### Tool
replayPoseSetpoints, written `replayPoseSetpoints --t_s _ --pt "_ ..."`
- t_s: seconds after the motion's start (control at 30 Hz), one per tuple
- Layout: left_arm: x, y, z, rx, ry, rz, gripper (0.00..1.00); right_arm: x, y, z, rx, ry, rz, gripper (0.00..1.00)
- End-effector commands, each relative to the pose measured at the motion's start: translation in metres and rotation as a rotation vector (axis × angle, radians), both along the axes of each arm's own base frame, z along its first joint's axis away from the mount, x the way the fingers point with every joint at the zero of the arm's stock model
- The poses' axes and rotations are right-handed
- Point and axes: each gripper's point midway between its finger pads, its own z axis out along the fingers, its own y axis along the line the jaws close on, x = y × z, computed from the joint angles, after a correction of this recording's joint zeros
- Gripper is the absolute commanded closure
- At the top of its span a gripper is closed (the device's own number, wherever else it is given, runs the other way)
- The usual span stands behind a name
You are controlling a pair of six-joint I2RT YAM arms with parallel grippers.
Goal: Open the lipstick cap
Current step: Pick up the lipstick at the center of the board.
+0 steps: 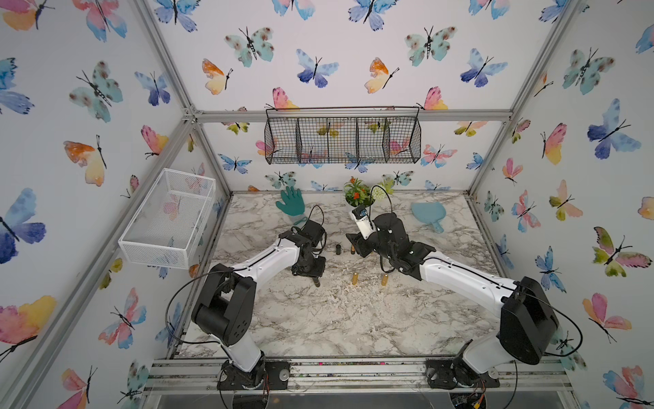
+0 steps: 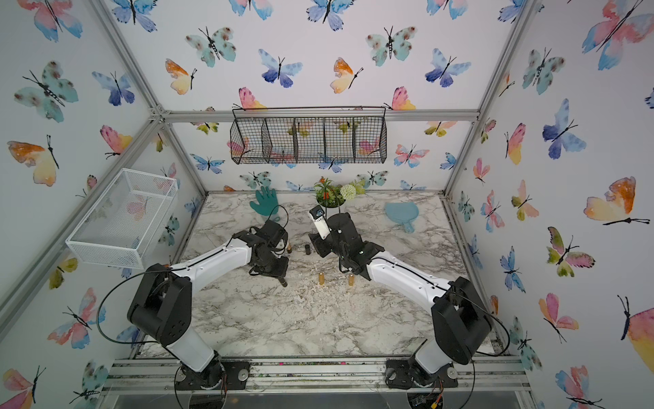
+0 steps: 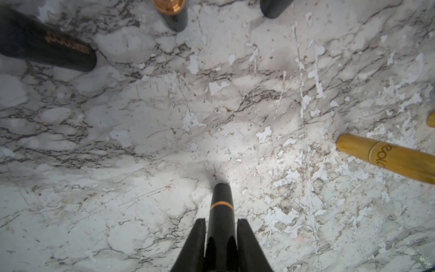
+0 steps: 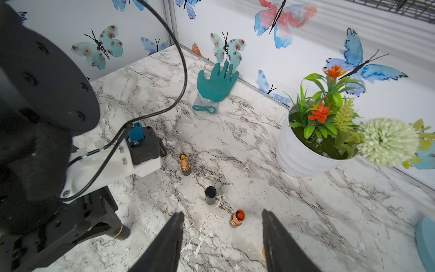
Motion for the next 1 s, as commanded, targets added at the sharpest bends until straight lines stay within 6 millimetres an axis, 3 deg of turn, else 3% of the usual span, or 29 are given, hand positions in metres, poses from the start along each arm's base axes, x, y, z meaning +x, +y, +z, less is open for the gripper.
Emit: replayPoseSetpoints --t_s 0.0,0.17,0.33,0.5,0.63,0.8,0.97 --pt "-0.006 -0.006 0.002 -0.019 0.027 -0.014 0.82 0.004 0.006 0.012 0.025 -0.027 0.011 0.44" --pt "-0.002 -0.005 0.013 0.006 0.003 -0.015 0.92 0.002 0.006 0.012 0.027 -0.024 0.016 0.44" --pt "0.006 -0.002 0.055 -0.014 -0.051 -0.018 0.97 -0.009 0.013 0.003 0.002 0.005 0.099 0.44" --pt "0.009 0.025 0.107 -0.175 -0.070 0.070 1.00 -0.036 0.030 -0.009 -0.003 0.079 0.280 0.44" --pt "0.008 0.046 0.130 -0.349 -0.069 0.171 1.00 -0.057 0.047 -0.008 0.031 0.136 0.425 0.41" --pt "0.001 0.035 0.142 -0.496 -0.049 0.154 1.00 -0.075 0.068 -0.011 0.003 0.139 0.541 0.31" --pt "-0.005 0.019 0.157 -0.610 -0.029 0.107 1.00 -0.081 0.083 -0.025 -0.033 0.185 0.601 0.31"
